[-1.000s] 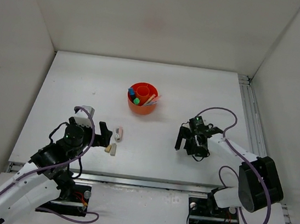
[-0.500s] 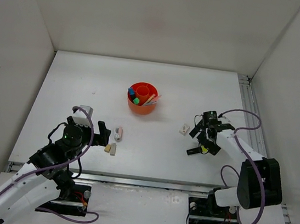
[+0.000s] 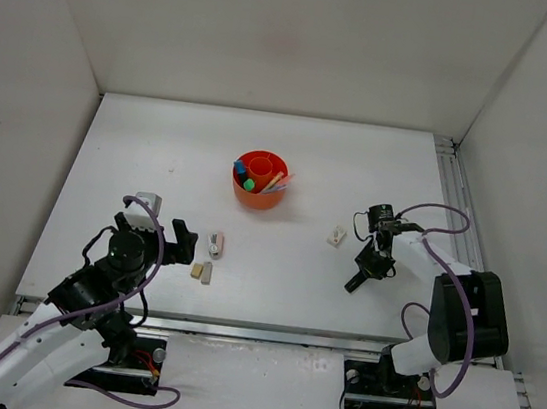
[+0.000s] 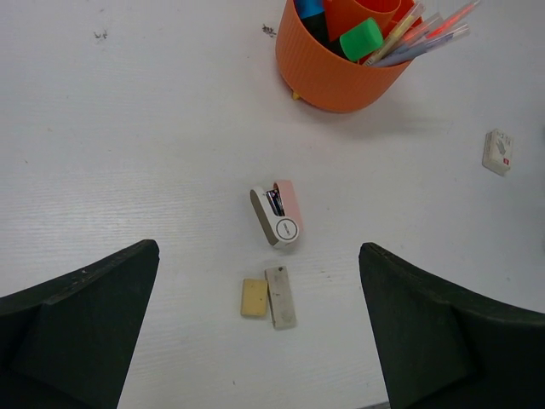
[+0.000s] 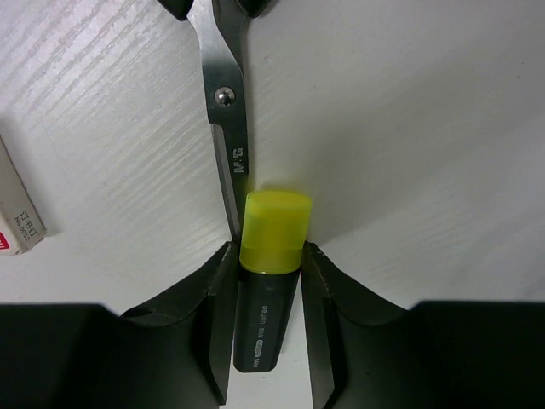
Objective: Sort the stationery into containers
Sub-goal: Pick up the stationery from the center of the board.
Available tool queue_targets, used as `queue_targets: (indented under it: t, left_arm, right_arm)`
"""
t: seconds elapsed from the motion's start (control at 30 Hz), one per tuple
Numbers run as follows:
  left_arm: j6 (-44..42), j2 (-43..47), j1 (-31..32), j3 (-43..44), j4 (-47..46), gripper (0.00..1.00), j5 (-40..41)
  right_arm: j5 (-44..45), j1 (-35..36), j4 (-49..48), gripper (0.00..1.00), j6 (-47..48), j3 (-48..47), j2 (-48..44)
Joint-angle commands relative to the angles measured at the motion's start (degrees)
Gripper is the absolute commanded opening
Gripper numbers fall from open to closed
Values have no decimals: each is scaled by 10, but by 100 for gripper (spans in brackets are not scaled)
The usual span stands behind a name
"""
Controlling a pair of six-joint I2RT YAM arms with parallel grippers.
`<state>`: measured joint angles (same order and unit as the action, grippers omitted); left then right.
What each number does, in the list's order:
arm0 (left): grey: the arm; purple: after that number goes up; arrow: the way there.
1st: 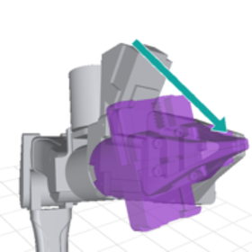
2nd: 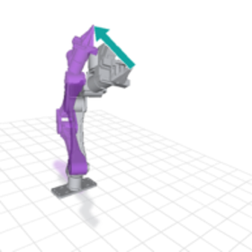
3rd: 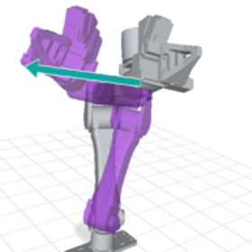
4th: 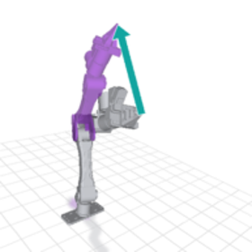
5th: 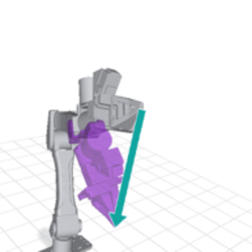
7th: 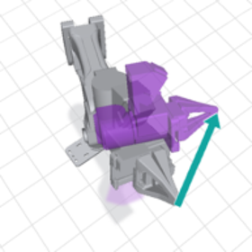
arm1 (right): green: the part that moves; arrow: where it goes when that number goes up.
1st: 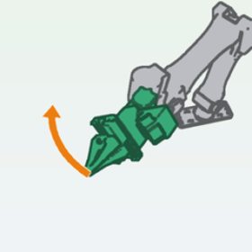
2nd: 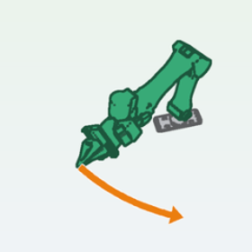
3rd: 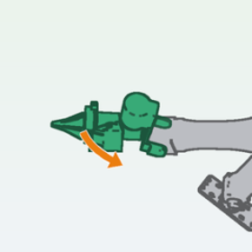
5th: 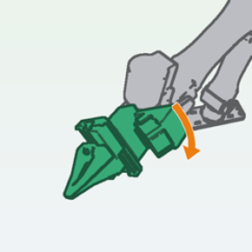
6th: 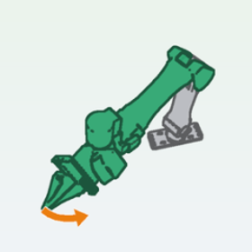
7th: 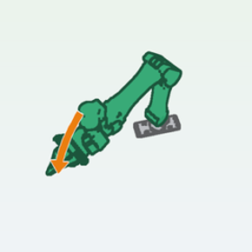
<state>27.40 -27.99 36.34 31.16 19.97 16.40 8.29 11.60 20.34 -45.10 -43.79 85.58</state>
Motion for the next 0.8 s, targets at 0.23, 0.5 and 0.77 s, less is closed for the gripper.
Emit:
queue_targets:
  t: [0.23,0.5,0.77]
  left_arm:
    - [2,-4,2,16,-28,100,15]
    - [27,0,2,34,5,99,32]
    - [52,0,2,54,47,100,35]
  right_arm:
    - [41,112,-72,0,121,-51,-129]
    - [-77,219,-495,0,329,-74,-131]
    - [-281,262,-660,0,562,-264,82]
